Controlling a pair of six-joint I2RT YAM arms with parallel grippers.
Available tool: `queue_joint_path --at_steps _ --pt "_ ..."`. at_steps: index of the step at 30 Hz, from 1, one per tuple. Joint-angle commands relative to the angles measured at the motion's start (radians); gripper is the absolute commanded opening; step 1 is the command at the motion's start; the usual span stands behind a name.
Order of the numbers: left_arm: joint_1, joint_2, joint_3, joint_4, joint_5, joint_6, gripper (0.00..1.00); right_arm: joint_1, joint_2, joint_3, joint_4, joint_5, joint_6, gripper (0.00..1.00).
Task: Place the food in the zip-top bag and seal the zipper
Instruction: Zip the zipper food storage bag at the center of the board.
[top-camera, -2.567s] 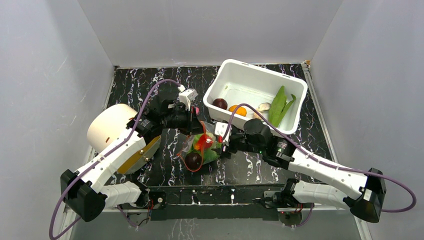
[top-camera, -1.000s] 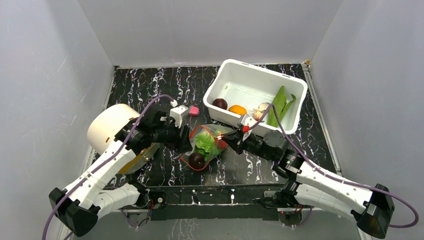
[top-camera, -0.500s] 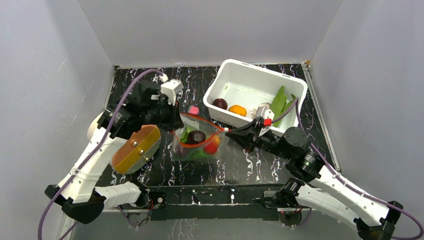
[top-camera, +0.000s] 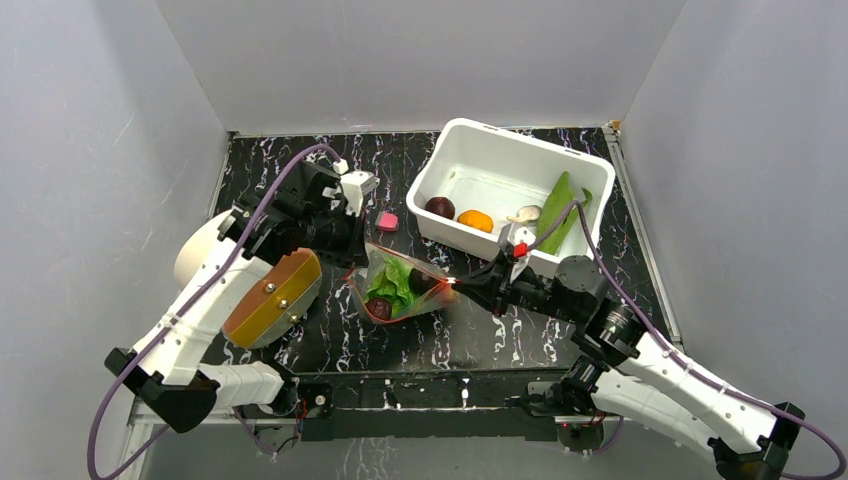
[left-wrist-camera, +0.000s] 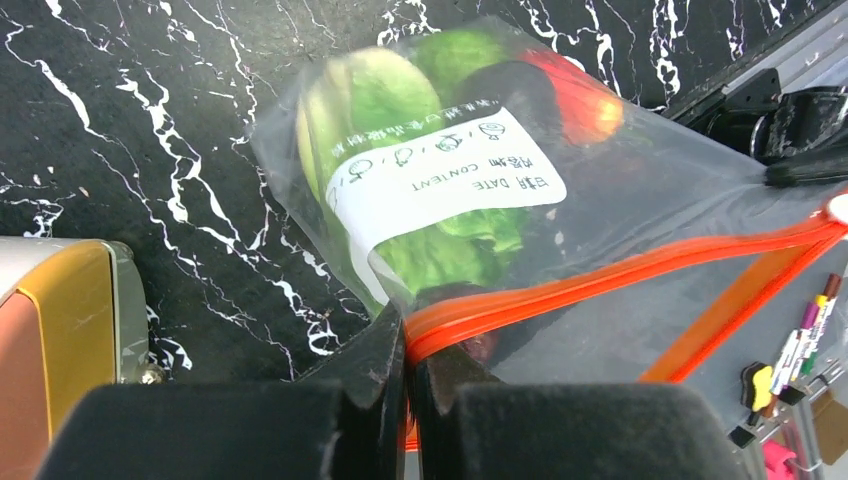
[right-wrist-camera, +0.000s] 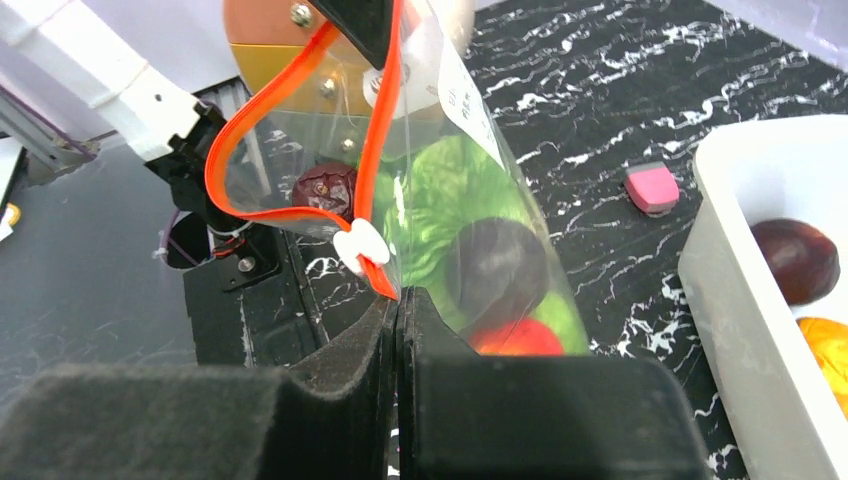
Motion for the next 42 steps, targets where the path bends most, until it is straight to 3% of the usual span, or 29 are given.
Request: queue_joint_path --at_steps 1,4,8,15,20,24,28,33,42 --pt "0.004 -0.084 -0.062 0.069 0.006 0.056 0.01 -0.005 -0.035 -0.027 0.1 -0.074 -0.041 0.0" --pt "0.004 -0.138 -0.115 0.15 0.037 0.086 0.14 -0.005 -0.004 -0.027 0.123 -0.111 -0.013 0.0" --pt "0.003 -0.225 -0.162 0.267 0.061 0.16 0.42 -0.005 0.016 -0.035 0.179 -0.124 0.028 0.0" --pt "0.004 -0.357 -0.274 0.556 0.243 0.252 0.59 -0.005 0.056 -0.012 0.222 -0.152 0.066 0.0" --pt "0.004 -0.302 -0.265 0.593 0.417 0.321 0.62 -0.005 0.08 -0.002 0.252 -0.141 0.153 0.0" --pt "0.004 -0.256 -0.279 0.668 0.497 0.248 0.63 -0.006 0.142 0.054 0.226 -0.176 0.215 0.0" --pt "0.001 -0.197 -0.303 0.755 0.5 0.127 0.61 -0.005 0.182 0.095 0.219 -0.187 0.268 0.0" --pt "-0.017 -0.192 -0.335 0.761 0.397 0.116 0.6 -0.005 0.219 0.134 0.218 -0.175 0.313 0.0" --pt "-0.084 -0.201 -0.437 0.856 0.483 0.09 0.59 -0.005 0.305 0.153 0.219 -0.094 0.451 0.0"
